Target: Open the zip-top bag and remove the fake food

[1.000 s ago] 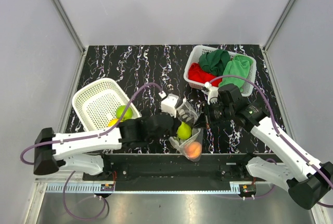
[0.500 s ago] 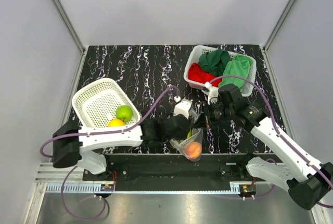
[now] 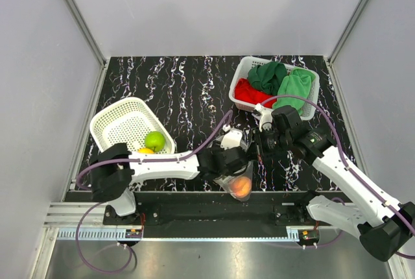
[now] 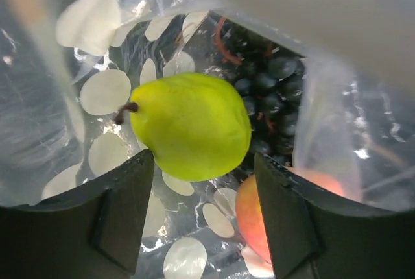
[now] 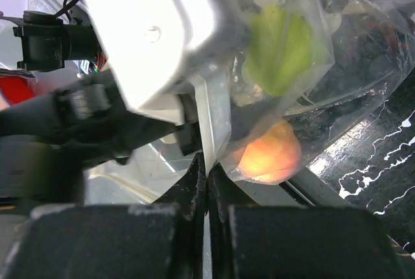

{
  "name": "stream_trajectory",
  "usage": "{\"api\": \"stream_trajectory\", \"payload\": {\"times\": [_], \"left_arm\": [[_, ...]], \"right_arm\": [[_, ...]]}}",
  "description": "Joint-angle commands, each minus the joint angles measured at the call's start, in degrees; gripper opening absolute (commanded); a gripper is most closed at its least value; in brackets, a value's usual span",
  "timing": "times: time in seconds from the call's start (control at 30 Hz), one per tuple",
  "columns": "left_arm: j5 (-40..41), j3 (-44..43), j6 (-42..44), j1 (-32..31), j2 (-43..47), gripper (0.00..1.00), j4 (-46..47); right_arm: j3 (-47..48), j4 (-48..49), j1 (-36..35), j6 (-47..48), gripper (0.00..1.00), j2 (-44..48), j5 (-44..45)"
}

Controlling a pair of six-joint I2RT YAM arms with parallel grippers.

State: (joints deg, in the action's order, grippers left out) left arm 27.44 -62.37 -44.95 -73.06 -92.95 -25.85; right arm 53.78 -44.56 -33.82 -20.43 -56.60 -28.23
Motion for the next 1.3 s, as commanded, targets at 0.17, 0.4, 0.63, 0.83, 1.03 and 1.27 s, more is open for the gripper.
{"api": "stream_trajectory", "payload": {"times": [0.17, 0.4, 0.63, 0.83, 1.03, 1.27], "left_arm": [[3.3, -1.4, -1.1, 1.2, -5.9, 0.78, 3.2], [6.1, 1.5, 0.7, 1.6, -3.7, 0.57, 7.7], [2.9, 2.1, 4.2, 1.0, 3.4, 0.08, 7.7], [-2.0, 3.9, 7.3, 0.3, 12.9, 0.0, 7.8], [-5.6, 8.1, 10.8, 0.3, 23.9, 0.0, 14.4], [2.6, 13.1, 11.4, 0.4, 36.7, 0.0, 14.2]], "right_arm": [[0.4, 1.7, -0.4, 0.2, 0.0, 0.3, -1.4], [0.2, 1.8, -0.5, 0.1, 0.0, 0.5, -1.5], [0.2, 1.8, -0.5, 0.3, 0.0, 0.5, -1.0], [0.0, 1.7, -0.5, 0.2, 0.0, 0.8, 0.1], [-0.1, 1.8, -0.4, 0.2, 0.0, 0.9, 0.9], [-0.2, 1.8, -0.5, -0.1, 0.0, 1.0, 1.1]]}}
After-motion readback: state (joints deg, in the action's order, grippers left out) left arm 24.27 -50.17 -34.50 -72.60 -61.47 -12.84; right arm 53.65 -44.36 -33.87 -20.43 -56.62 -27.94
